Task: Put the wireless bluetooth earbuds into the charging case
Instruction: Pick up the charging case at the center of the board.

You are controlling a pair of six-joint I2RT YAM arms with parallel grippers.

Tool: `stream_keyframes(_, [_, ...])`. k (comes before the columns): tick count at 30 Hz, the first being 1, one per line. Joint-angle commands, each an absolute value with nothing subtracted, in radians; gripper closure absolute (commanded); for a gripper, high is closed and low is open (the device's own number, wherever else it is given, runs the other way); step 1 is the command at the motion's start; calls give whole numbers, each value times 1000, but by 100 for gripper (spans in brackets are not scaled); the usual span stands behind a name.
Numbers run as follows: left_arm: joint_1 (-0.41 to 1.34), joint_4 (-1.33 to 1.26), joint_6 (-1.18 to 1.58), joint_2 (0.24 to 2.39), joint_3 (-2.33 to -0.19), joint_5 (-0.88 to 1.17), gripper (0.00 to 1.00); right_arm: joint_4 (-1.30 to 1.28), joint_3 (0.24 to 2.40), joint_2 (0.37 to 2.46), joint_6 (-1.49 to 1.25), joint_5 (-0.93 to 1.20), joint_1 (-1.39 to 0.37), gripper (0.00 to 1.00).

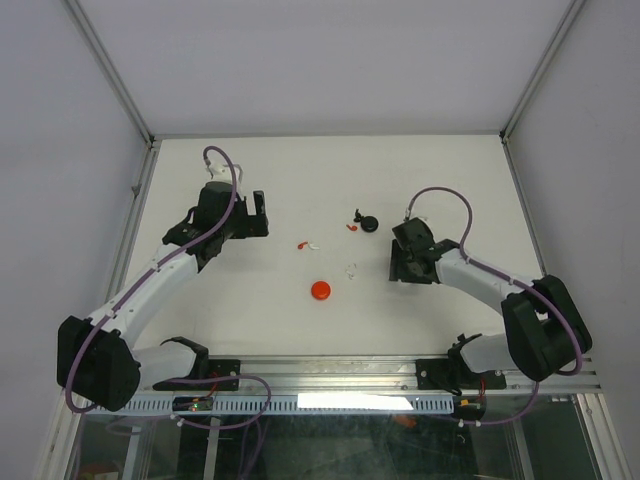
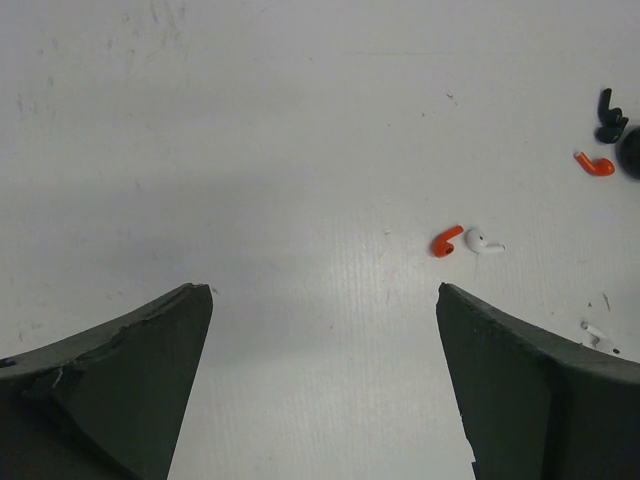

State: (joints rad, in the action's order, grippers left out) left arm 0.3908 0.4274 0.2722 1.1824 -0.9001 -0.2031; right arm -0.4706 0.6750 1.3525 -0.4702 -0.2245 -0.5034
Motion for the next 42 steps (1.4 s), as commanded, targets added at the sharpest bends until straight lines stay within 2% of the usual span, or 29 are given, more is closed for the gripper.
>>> stream_keyframes(1, [385, 407, 283, 1188, -910, -108, 1, -443, 736, 1342, -430, -238, -535, 45])
stream_keyframes(10, [384, 393, 355, 1210, -938, 147, 1, -361, 789, 1251, -259, -95, -612, 45])
stream_keyframes(22, [391, 325, 475, 1187, -944, 480, 1, -216, 848, 1170, 132, 118, -749, 46])
stream_keyframes(29, [421, 229, 567, 1188, -898, 625, 7, -150, 858, 1163, 337, 221, -837, 48])
stream_keyframes(42, [543, 114, 606, 1237, -833, 713, 20, -161, 924, 1207, 588, 250, -903, 49])
